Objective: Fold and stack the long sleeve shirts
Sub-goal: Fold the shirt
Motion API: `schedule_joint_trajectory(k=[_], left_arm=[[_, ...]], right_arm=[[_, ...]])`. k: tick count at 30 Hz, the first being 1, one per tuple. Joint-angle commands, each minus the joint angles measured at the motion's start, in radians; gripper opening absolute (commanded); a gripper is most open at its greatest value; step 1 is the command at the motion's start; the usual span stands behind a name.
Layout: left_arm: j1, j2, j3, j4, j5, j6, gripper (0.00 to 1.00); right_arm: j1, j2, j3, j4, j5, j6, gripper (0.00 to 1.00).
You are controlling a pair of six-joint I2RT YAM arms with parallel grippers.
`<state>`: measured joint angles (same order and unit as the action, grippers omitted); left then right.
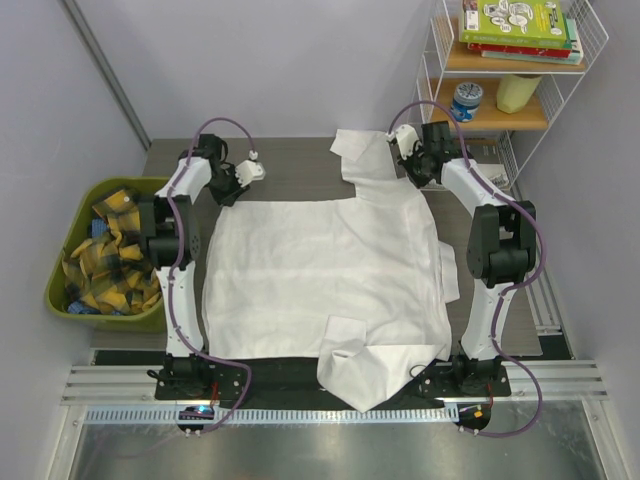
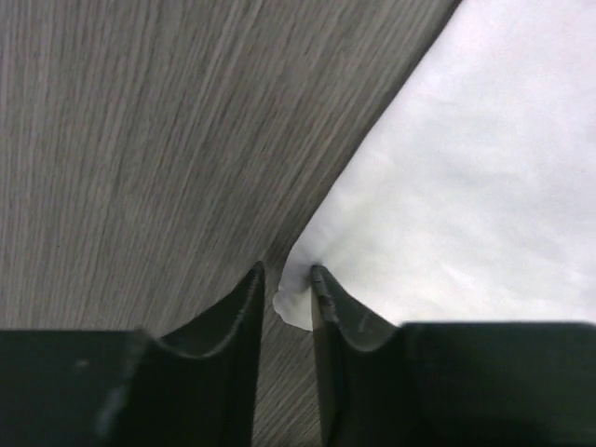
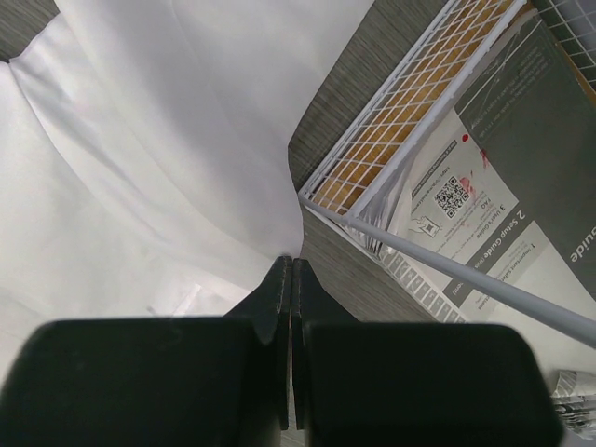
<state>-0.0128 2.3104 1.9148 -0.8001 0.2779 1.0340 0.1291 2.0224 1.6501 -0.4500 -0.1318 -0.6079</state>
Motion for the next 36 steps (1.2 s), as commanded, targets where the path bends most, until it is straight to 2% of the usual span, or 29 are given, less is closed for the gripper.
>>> schedule_joint_trajectory(k=[1,5,15,19,27,36], left_arm=[[0.005,0.011,0.058,-0.077,0.043,0.026,0.21],[0.005,-0.005,0.075,-0.106,0.058,0.018,0.00],[0.008,-0.163,0.009,-0.045,0.087,-0.023,0.00],[0.040,-0.259,-0.078,-0.048,0.104,0.024,0.00],[0.054,-0.459,-0.357,-0.014,0.133,0.138,0.00],[0.059,-0.601,-0.491,-0.068,0.155,0.233,0.00]], right_arm=[[0.001,-0.024,0.059,0.010,0.004,-0.012,0.01],[0.003,-0.025,0.076,0.001,0.006,-0.013,0.01],[0.003,-0.103,0.082,-0.047,-0.009,-0.024,0.01],[0.001,-0.174,0.027,-0.067,-0.020,-0.032,0.01],[0.000,-0.321,-0.096,-0.125,-0.057,-0.046,0.01],[0.000,-0.442,-0.246,-0.202,-0.097,-0.070,0.01]])
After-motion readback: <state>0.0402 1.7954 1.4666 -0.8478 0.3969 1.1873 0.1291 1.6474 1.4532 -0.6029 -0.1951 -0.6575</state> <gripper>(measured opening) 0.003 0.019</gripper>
